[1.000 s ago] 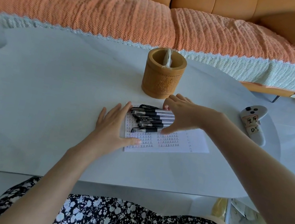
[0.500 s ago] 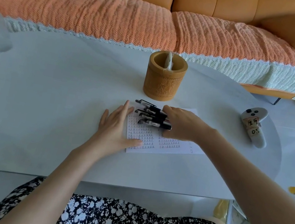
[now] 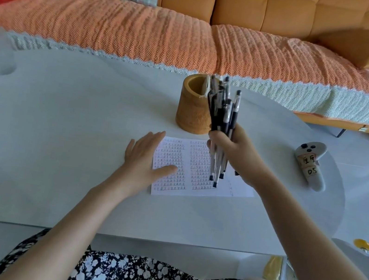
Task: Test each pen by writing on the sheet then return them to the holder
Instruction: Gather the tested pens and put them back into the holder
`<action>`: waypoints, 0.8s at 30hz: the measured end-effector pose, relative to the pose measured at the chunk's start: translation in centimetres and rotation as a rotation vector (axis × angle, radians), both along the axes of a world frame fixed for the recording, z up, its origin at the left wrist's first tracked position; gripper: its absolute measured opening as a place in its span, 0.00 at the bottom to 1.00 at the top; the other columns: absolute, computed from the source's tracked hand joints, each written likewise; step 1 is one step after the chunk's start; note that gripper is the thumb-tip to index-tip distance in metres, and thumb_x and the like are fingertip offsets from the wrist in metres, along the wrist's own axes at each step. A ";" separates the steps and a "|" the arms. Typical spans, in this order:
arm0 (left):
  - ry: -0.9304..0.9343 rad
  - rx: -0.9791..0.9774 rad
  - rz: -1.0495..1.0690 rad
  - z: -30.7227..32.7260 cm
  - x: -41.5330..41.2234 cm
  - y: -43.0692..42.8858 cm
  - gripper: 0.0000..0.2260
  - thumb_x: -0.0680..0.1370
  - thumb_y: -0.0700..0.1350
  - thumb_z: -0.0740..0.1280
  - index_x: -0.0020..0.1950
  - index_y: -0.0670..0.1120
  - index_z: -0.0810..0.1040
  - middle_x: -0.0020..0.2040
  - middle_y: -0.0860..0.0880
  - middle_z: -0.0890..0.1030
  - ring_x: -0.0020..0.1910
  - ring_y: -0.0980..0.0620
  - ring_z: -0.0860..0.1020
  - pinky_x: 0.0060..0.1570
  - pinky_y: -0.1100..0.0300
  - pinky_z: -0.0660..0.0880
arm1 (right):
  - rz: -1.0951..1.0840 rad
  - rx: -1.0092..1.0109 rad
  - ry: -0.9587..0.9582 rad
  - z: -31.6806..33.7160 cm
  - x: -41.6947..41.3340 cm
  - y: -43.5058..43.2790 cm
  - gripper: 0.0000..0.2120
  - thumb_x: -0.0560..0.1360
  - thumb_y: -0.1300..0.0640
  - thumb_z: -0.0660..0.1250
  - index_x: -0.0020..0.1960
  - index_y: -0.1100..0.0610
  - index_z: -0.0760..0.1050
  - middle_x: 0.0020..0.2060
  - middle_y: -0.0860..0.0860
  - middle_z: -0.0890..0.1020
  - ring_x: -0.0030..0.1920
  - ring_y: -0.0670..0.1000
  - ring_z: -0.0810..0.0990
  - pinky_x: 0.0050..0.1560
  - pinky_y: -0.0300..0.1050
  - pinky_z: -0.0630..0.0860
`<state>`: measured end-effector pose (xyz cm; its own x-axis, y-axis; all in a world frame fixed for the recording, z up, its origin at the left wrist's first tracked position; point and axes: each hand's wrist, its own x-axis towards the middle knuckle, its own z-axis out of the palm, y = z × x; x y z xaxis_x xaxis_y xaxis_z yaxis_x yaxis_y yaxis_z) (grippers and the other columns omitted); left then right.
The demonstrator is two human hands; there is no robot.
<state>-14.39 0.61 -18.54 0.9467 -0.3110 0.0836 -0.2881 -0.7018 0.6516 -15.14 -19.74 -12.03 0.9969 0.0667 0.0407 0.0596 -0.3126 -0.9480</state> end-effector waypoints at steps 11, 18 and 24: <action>0.155 -0.343 0.091 4.1 6.8 -4.0 0.50 0.67 0.50 0.76 0.77 0.47 0.44 0.77 0.45 0.50 0.75 0.47 0.52 0.70 0.49 0.56 | -0.111 0.477 0.093 0.4 -0.6 -1.2 0.03 0.78 0.65 0.59 0.52 0.62 0.68 0.27 0.51 0.79 0.32 0.52 0.80 0.41 0.47 0.79; 0.161 -0.396 0.050 5.1 10.5 -5.4 0.52 0.66 0.47 0.77 0.77 0.48 0.43 0.76 0.48 0.56 0.74 0.48 0.56 0.68 0.51 0.59 | -0.154 0.489 0.082 1.2 -0.5 -1.4 0.05 0.79 0.63 0.59 0.54 0.61 0.68 0.27 0.51 0.79 0.31 0.51 0.80 0.42 0.50 0.79; 0.063 -0.469 0.035 6.1 10.3 -6.3 0.39 0.65 0.42 0.78 0.70 0.49 0.62 0.65 0.51 0.71 0.58 0.55 0.68 0.57 0.60 0.67 | -0.162 0.498 0.064 1.8 -0.7 -1.3 0.04 0.79 0.63 0.58 0.54 0.61 0.68 0.27 0.48 0.79 0.31 0.50 0.80 0.47 0.57 0.77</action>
<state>-4.07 -5.71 -12.46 0.9636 -0.2215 0.1496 -0.2195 -0.3365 0.9157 -15.80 -21.03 -10.19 0.9944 -0.1006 -0.0333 -0.0151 0.1765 -0.9842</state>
